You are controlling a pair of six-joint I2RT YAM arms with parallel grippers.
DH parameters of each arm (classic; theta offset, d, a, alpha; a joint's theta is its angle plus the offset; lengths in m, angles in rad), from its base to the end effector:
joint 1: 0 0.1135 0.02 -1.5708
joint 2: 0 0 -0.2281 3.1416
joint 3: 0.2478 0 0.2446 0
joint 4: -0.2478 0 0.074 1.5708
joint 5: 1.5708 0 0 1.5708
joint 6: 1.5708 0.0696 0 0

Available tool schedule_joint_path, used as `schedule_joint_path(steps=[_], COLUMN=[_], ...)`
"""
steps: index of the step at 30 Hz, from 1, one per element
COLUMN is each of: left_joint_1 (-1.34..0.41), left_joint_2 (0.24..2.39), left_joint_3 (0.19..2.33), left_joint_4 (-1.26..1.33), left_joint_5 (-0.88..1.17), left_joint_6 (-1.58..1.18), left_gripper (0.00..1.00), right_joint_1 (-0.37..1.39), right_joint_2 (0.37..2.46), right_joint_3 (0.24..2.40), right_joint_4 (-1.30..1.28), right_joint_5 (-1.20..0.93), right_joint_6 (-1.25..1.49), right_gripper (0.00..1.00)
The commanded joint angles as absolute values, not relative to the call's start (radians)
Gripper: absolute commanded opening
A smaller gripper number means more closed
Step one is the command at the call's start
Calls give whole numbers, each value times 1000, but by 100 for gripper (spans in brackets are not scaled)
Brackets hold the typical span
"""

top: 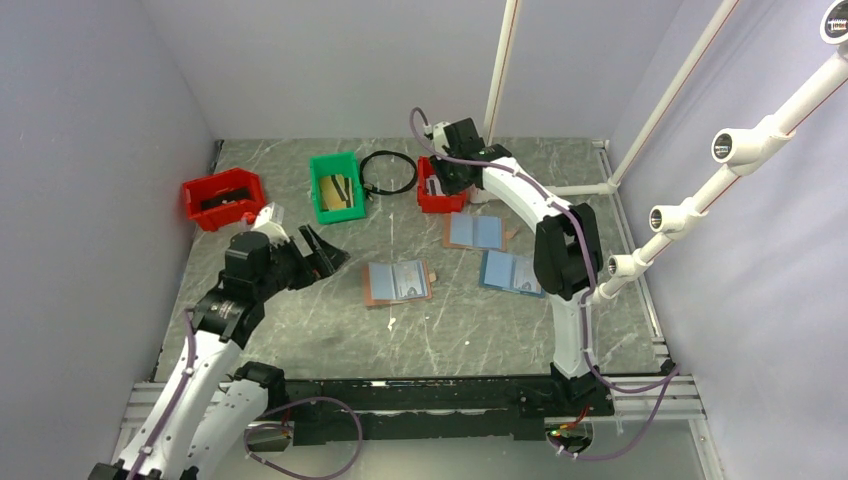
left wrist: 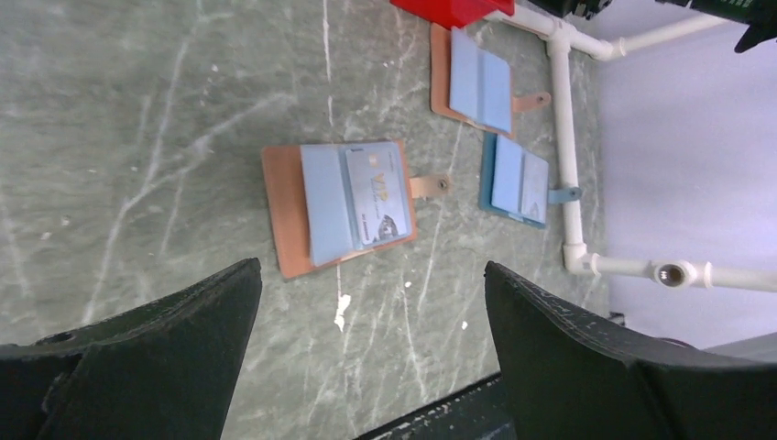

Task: Take the credit cards out of the card holder
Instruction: Place the credit card in the storage box, then remove the credit card from the card holder.

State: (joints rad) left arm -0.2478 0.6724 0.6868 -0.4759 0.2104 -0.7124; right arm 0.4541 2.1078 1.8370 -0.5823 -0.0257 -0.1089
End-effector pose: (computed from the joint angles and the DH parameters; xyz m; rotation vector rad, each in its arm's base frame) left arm 0.1952 -0.0644 0.2557 -0.3524 2.0908 -0.8035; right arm 0.4267 0.2102 0.1957 -0.6869 2.3333 0.1875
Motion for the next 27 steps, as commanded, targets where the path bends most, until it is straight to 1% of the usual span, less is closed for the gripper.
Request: schedule_joint_path(steps=[1,5,8,11,15,19,22,27], left_joint_1=[-247,-247,-250,-285,-352,-395,-423,-468], left_joint_2=[718,800,863,919,1016,1095,1146,1241], left_joint_3=[660,629,601,560,555,559,553,551], left_joint_4=[-356,-289,-211,-95,-23,21,76,136], left_joint_5=[348,441,500,534,506,477,457,431], left_joint_6=[-782,-843,-905,-977,-997,-1009,-1022,-1035], left_gripper=[95,92,88,80,72,69,66,64], right_joint_1=[456,458,460,461,462,463,483,534], right_joint_2=[1985,1916,1856,1793,1718,1701,1698,1729], right_joint_3=[1835,1800,1707,1580,1380,1195,1108,1072], right_joint_4=[-604,-710,-730,-705,-578,-393,-290,-218], right_joint_5=[-144,-452,-586,-710,-868,-988,-974,-875], right_joint_6=[-126,-257,-300,-304,-214,-60,21,133], right_gripper=[32,34,35,35,34,33,31,31])
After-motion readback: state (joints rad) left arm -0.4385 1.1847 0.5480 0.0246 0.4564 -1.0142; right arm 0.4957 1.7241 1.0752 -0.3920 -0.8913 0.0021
